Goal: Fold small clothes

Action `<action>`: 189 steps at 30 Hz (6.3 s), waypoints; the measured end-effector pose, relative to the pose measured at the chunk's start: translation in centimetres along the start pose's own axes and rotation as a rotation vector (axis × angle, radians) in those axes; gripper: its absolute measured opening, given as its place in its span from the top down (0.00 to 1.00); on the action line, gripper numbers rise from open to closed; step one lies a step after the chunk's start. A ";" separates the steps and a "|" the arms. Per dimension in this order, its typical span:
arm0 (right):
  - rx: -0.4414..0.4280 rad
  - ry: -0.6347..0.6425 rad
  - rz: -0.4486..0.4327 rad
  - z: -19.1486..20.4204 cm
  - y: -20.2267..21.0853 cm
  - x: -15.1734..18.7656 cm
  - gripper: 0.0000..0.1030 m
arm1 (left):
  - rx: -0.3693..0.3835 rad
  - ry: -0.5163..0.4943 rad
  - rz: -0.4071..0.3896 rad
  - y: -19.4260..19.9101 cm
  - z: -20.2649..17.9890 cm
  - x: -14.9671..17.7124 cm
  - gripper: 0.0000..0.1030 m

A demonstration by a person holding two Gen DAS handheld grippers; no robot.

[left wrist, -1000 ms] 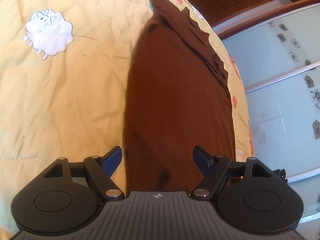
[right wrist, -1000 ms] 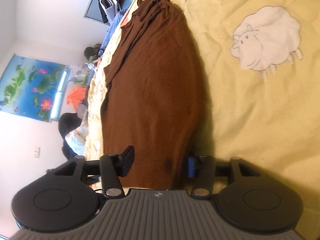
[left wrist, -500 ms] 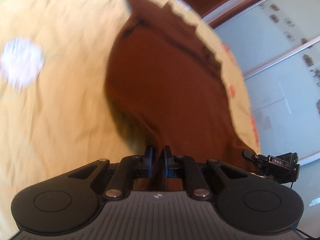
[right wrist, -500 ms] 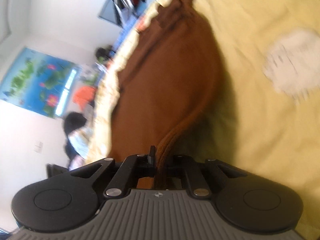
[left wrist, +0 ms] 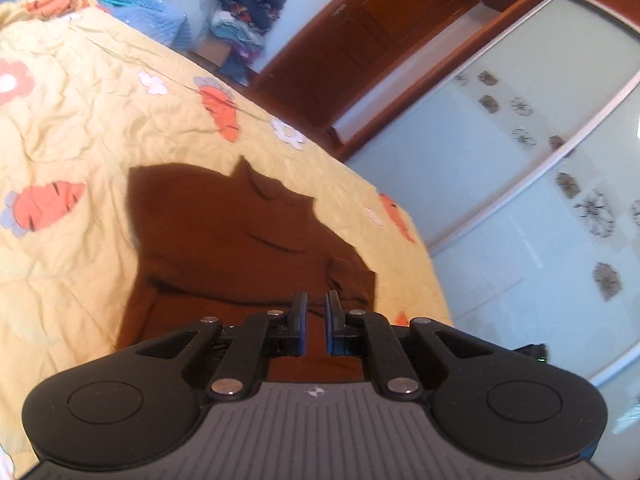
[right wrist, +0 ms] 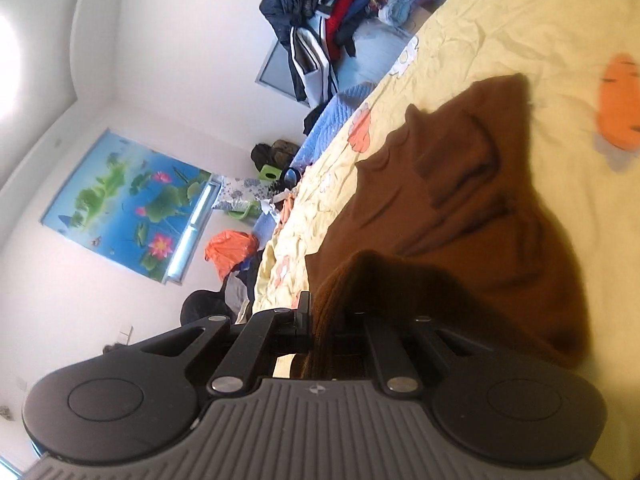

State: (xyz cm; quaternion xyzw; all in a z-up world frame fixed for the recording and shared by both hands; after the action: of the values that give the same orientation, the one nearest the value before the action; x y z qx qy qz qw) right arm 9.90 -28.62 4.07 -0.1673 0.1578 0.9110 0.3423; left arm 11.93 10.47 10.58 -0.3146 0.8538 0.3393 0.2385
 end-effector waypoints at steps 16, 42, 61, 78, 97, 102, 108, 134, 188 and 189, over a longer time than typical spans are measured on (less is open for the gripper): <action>-0.007 0.027 0.031 0.4 2.0 1.8 0.86 | -0.268 0.152 0.046 6.4 7.1 11.8 0.35; 0.012 0.069 0.024 2.4 5.1 4.2 0.85 | -0.181 0.439 0.035 10.1 8.1 17.3 0.21; 0.026 0.076 0.044 2.7 4.6 4.7 0.83 | -0.112 0.380 0.096 4.0 4.6 19.7 0.62; -0.033 0.058 -0.031 2.4 5.6 1.4 0.85 | -0.039 0.144 -0.091 7.0 1.0 5.5 0.96; 0.274 -0.039 -0.290 -8.3 -7.8 -13.1 0.11 | -0.218 0.271 -0.200 -13.2 10.3 -8.6 0.22; 0.321 0.127 -0.213 -6.9 -4.2 -9.3 0.11 | -0.339 0.185 -0.289 -6.7 9.8 -4.3 0.13; 0.491 0.234 -0.127 -6.6 0.4 -4.6 0.07 | -0.401 0.279 -0.198 -2.8 12.6 1.8 0.13; 0.218 0.081 0.012 -4.2 5.0 2.6 0.94 | -0.225 0.157 0.009 2.9 6.7 9.4 0.91; 0.508 0.469 0.108 -4.8 -13.1 -5.7 0.86 | -0.531 -0.386 0.005 -12.7 7.0 0.9 0.95; 0.496 0.481 0.085 -4.3 -12.9 -5.7 0.87 | -0.534 -0.393 -0.031 -12.1 6.5 0.6 0.95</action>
State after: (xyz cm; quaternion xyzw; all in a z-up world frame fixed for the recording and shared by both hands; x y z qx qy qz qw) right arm 23.50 -24.40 0.40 -0.2824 0.4572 0.7929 0.2873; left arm 21.25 8.02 0.76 -0.3077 0.6674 0.6017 0.3128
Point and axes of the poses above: each gripper's, at about its wrist camera, not at the fingertips, and y roughly against the way its jaws point, z to its left, x to its underside, the point moved 4 cm from there along -y, roughly the way its jaws point, and after that the axes turned 8 degrees about -z, right-handed, at the moved point
